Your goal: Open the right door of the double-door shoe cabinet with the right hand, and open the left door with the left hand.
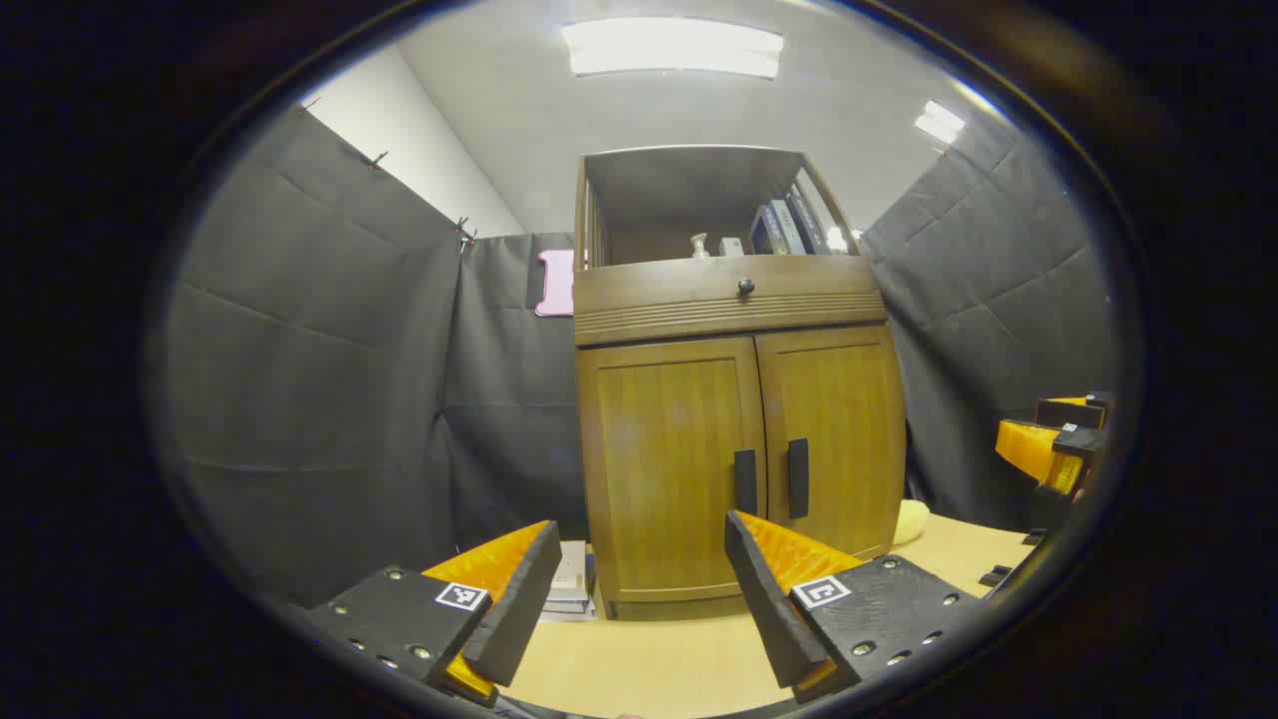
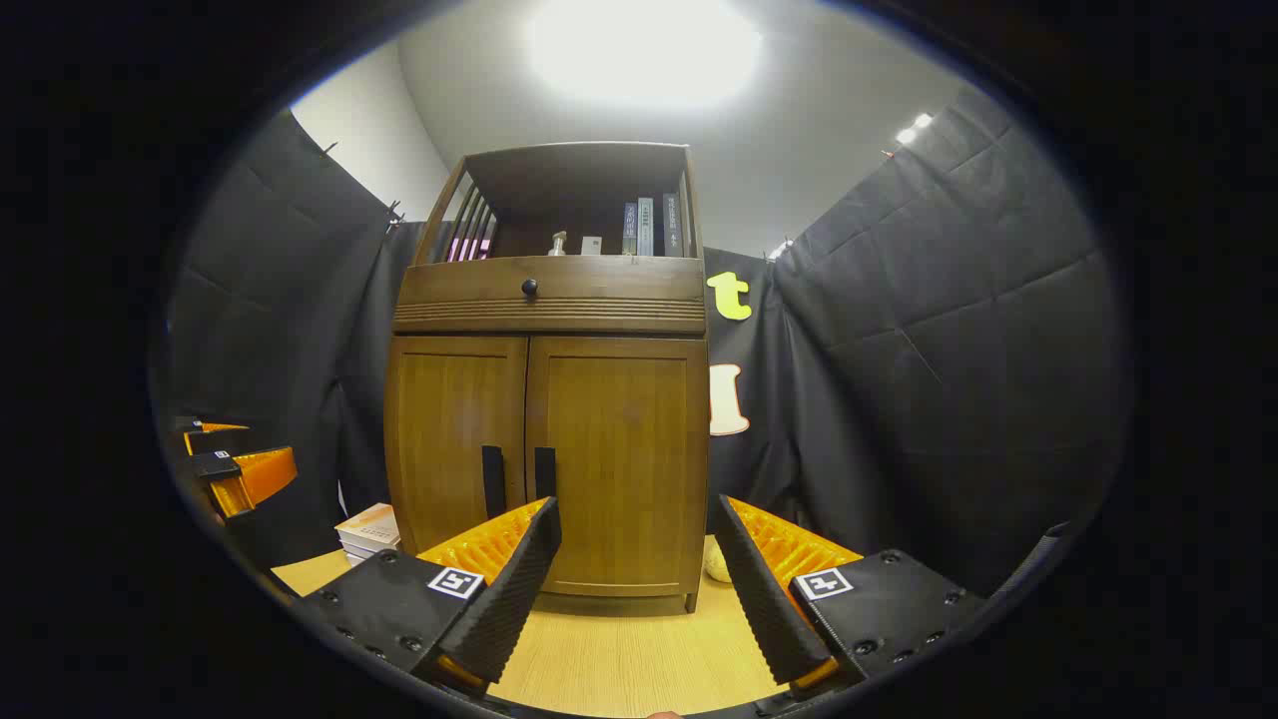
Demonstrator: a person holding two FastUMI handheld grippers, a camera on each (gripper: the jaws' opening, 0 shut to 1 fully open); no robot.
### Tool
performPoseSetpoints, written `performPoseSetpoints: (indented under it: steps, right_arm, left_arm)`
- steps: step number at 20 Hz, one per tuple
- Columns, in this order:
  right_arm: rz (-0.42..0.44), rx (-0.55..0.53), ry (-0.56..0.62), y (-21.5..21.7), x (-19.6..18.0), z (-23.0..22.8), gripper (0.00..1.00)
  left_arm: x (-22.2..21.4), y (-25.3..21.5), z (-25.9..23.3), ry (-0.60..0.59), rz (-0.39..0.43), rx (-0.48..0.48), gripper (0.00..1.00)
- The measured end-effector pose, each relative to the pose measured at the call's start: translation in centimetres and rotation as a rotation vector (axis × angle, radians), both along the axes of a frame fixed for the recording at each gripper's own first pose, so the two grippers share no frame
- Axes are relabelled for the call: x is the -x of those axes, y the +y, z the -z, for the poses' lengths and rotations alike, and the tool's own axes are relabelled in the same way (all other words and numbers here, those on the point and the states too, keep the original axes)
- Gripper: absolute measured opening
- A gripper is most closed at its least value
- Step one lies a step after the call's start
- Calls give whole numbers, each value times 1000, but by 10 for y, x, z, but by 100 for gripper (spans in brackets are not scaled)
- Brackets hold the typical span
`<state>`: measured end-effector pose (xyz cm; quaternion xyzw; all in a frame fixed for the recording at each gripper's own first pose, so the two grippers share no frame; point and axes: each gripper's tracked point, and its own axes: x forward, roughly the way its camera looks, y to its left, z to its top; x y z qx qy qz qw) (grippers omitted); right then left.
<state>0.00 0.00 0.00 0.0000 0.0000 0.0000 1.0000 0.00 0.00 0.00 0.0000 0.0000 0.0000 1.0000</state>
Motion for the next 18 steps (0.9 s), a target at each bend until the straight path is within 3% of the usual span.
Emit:
performPoseSetpoints:
  steps: [18]
  right_arm:
    - [-47,-15,26,16,-33,11,97]
  left_arm:
    - [-3,6,3,4,-31,-5,96]
